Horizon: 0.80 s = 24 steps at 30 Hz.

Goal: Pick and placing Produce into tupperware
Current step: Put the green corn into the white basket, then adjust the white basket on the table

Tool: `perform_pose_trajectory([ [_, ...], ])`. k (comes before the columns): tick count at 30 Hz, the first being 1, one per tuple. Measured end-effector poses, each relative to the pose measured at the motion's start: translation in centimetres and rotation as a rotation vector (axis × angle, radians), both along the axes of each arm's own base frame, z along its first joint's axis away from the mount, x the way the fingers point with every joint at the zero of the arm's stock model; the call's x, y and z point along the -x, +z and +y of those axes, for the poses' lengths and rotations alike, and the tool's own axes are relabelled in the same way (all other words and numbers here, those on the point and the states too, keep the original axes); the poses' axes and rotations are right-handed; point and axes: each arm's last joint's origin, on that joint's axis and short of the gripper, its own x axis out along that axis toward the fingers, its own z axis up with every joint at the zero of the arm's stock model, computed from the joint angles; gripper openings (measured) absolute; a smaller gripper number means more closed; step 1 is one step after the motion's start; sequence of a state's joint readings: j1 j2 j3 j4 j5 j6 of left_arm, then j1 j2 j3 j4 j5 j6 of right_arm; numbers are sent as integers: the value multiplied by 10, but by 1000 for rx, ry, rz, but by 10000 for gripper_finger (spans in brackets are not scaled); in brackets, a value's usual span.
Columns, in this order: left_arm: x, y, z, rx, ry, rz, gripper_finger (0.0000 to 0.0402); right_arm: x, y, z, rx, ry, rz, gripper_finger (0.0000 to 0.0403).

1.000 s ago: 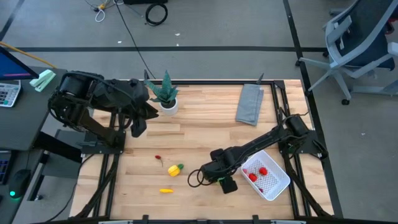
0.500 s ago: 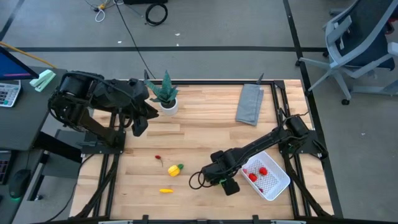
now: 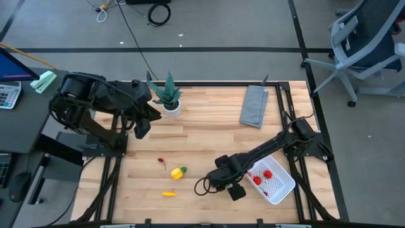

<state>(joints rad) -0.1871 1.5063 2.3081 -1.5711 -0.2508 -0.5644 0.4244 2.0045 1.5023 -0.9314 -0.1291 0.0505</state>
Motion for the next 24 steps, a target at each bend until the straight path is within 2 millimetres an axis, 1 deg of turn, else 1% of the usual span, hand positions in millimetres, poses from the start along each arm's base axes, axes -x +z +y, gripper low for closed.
perform_pose_trajectory([
  [5, 0, 0, 0, 0, 0, 0, 70, 8, -20, -2, 22, -5, 23, 320],
  [7, 0, 0, 0, 0, 0, 0, 68, 9, -23, -2, 41, 9, 4, 320],
  [12, 0, 0, 0, 0, 0, 0, 62, 12, -28, -3, 54, -13, 21, 320],
  [19, 0, 0, 0, -2, -2, 0, 66, 13, -28, -3, 46, -201, 55, 320],
  [24, 0, 0, 0, -23, -21, 4, 63, 13, -28, -3, 43, -253, 64, 320],
])
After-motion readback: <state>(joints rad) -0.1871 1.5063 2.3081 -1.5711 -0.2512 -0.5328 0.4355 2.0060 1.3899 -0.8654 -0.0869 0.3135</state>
